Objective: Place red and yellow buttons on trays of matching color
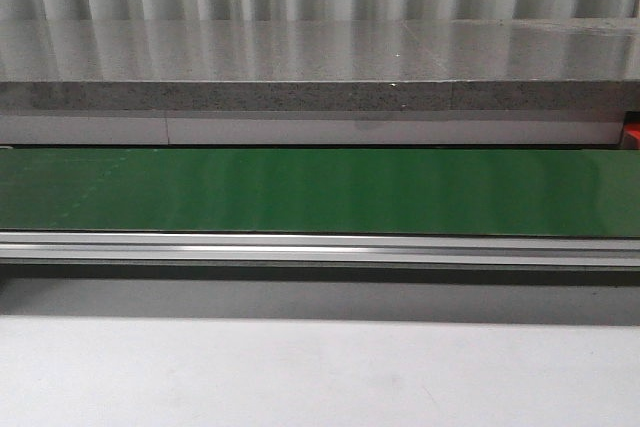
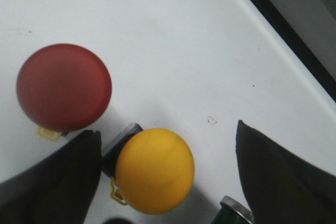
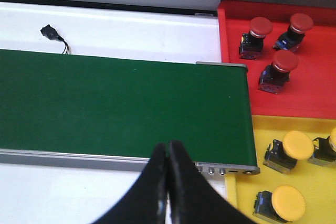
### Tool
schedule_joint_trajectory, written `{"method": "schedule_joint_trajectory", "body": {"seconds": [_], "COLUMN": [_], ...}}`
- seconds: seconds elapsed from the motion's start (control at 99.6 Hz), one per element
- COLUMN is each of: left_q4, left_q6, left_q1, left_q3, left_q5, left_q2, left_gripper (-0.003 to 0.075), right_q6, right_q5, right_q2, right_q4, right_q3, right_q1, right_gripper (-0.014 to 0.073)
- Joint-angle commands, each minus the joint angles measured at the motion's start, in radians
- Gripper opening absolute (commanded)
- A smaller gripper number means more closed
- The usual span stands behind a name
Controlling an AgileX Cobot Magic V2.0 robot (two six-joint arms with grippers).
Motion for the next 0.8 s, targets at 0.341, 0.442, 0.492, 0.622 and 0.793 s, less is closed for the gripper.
{"method": "schedule_joint_trajectory", "body": {"seconds": [0.341, 0.442, 0.492, 0.622, 0.793], "left_q4": [-0.021, -0.021, -0.021, -0.021, -0.021], "left_q6": [-0.011, -0.011, -0.011, -0.011, -0.011], "left_q1": [0.001, 0.001, 0.001, 0.001, 0.001], "left_q3": [-0.032, -0.032, -0.032, -0.032, -0.032], "left_q5": [-0.079, -0.081, -0.081, -0.079, -0.052], "left_q2": [0.006, 0.006, 0.006, 0.006, 0.006], "left_gripper": [0.0501, 0.0490, 0.0468, 0.0368, 0.0179], "right_q6": [-0.008, -0.008, -0.008, -0.008, -0.008], "right_q5": [-0.056, -0.056, -0.056, -0.056, -0.056], "right_q2": [-0.002, -0.002, -0.002, -0.002, -0.002], "right_q4": [-0.005, -0.005, -0.005, -0.005, -0.005], "right_q3": [-0.025, -0.025, -0.025, -0.025, -0.025], "right_q1": [0.003, 0.003, 0.003, 0.003, 0.003], "right_gripper": [-0.0125, -0.0125, -0.0125, -0.0125, -0.0125]}}
